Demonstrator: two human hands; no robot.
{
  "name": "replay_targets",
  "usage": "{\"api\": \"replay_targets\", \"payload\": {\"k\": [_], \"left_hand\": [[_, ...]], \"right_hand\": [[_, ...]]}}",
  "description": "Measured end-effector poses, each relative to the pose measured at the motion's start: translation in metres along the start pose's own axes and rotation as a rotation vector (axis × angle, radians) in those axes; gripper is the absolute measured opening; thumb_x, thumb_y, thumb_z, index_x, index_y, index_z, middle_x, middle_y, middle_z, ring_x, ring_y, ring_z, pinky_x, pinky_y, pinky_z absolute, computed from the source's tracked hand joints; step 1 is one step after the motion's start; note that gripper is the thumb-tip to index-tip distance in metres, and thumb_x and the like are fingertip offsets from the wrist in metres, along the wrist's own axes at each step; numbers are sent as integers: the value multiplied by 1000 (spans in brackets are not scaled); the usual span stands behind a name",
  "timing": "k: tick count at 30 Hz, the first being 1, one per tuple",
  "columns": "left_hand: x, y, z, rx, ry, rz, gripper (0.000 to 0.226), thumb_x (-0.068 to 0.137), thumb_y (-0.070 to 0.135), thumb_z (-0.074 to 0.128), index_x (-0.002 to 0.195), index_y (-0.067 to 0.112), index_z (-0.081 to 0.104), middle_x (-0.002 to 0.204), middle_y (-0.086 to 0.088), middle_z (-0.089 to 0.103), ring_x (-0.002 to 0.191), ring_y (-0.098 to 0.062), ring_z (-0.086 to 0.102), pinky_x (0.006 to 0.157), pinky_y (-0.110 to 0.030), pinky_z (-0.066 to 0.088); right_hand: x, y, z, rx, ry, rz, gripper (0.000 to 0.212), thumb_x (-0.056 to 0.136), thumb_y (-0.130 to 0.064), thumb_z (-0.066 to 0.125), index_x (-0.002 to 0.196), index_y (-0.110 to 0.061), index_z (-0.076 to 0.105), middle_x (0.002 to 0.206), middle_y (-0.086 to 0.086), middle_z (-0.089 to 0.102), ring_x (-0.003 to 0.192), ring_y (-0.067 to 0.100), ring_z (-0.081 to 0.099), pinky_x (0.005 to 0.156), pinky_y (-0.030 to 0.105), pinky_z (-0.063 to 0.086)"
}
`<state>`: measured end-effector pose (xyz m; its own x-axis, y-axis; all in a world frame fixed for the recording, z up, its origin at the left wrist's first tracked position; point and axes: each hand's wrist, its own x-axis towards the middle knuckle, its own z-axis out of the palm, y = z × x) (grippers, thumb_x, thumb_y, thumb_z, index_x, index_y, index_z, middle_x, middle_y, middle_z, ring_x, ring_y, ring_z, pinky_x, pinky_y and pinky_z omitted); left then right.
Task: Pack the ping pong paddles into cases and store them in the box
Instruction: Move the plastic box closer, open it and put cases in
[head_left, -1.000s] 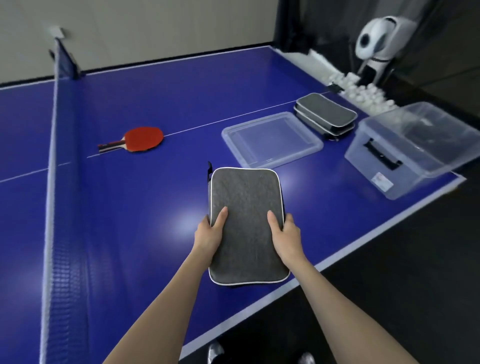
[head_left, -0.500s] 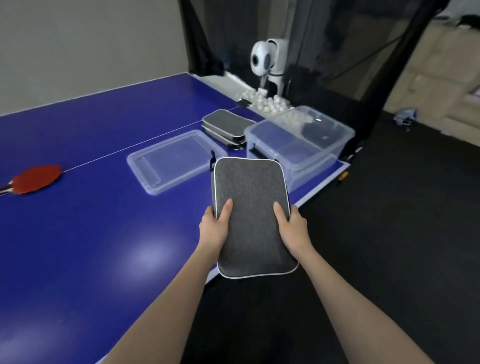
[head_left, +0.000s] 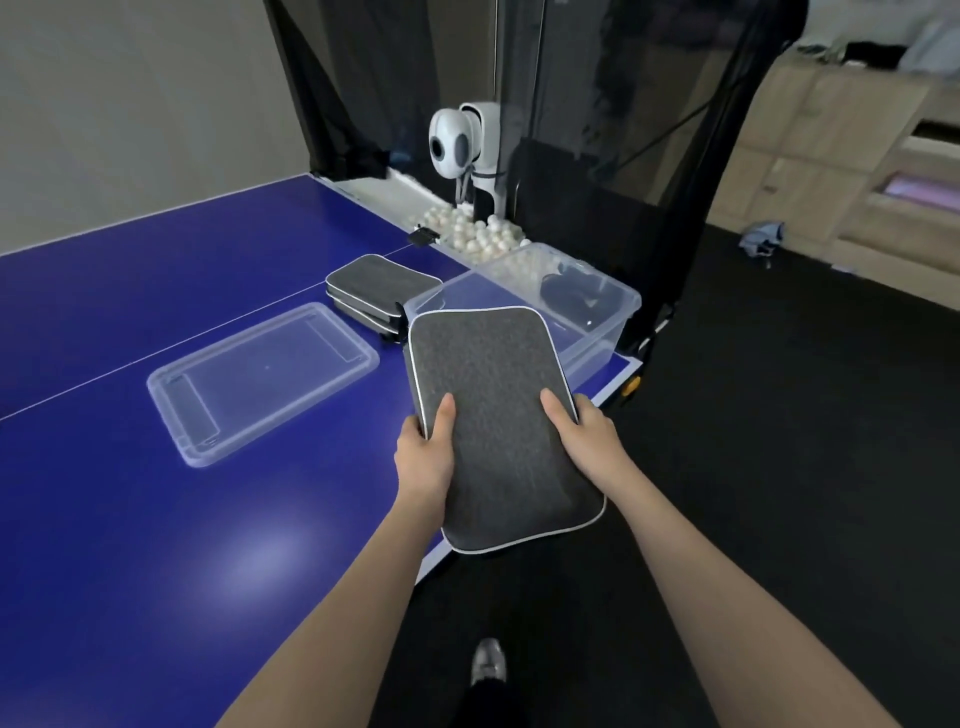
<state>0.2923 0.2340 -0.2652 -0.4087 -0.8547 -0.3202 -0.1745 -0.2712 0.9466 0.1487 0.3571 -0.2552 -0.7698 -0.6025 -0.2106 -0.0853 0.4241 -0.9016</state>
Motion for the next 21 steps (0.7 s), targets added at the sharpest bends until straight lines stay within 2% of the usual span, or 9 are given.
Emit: {"api": "replay_targets", "payload": {"k": [2, 4, 6, 8, 9, 11, 14, 18, 21], "left_hand": [[23, 6, 19, -39, 70, 10, 42, 85, 60, 56, 94, 19, 55, 98, 2, 63, 91, -18, 62, 84, -43, 52], [46, 15, 38, -80, 182, 32, 44, 86, 61, 54, 92, 18, 52, 91, 4, 60, 84, -14, 59, 79, -39, 49], [70, 30, 61, -145, 295, 18, 44, 87, 61, 52, 88, 17, 49, 86, 6, 57, 78, -11, 56, 70, -34, 44], [90, 44, 81, -240, 370, -27, 42, 88, 60, 52, 84, 18, 46, 83, 6, 55, 73, -10, 54, 60, -28, 40], [102, 51, 93, -287, 394, -55, 41, 88, 59, 51, 85, 19, 46, 82, 7, 54, 73, -10, 54, 60, -27, 39], [119, 64, 114, -359, 425, -95, 46, 89, 60, 50, 98, 15, 50, 86, 7, 54, 79, -16, 55, 69, -32, 44], [137, 73, 141, -364, 479, -138, 54, 88, 63, 47, 108, 12, 49, 89, 4, 55, 84, -21, 57, 79, -36, 46], [156, 77, 167, -362, 447, -141, 49, 88, 63, 50, 106, 18, 46, 86, 11, 56, 79, -12, 57, 64, -23, 39], [168, 71, 178, -305, 273, -126, 58, 86, 65, 49, 117, 16, 45, 105, 7, 58, 90, -5, 57, 69, -19, 41]], "right_hand": [[29, -3, -10, -12, -10, 5, 57, 86, -66, 48, 124, -23, 53, 107, -7, 58, 89, 3, 56, 64, 19, 43], [58, -3, -17, 29, 1, 31, 57, 84, -67, 49, 124, -26, 52, 115, -6, 57, 98, 7, 56, 73, 23, 46], [83, -5, -16, 224, 28, 95, 54, 82, -65, 55, 122, -30, 52, 120, -5, 59, 105, 11, 59, 82, 31, 52], [100, -12, -9, 521, 18, 159, 56, 78, -60, 63, 124, -31, 51, 113, -8, 63, 97, 9, 62, 78, 33, 55], [112, -17, -6, 641, 3, 179, 65, 73, -60, 68, 129, -32, 49, 109, -10, 63, 94, 8, 63, 79, 35, 56], [134, -29, 2, 801, 3, 207, 82, 63, -60, 75, 135, -35, 44, 111, -11, 63, 98, 10, 63, 84, 37, 56], [164, -44, 6, 838, 101, 250, 73, 69, -56, 76, 130, -38, 41, 117, -11, 60, 102, 12, 62, 67, 30, 57], [204, -44, -10, 801, 145, 288, 65, 72, -48, 78, 126, -33, 45, 111, -7, 62, 95, 13, 64, 55, 26, 54], [244, -40, -32, 767, 124, 299, 55, 71, -45, 80, 119, -29, 57, 107, -3, 68, 93, 18, 68, 64, 32, 58]]}}
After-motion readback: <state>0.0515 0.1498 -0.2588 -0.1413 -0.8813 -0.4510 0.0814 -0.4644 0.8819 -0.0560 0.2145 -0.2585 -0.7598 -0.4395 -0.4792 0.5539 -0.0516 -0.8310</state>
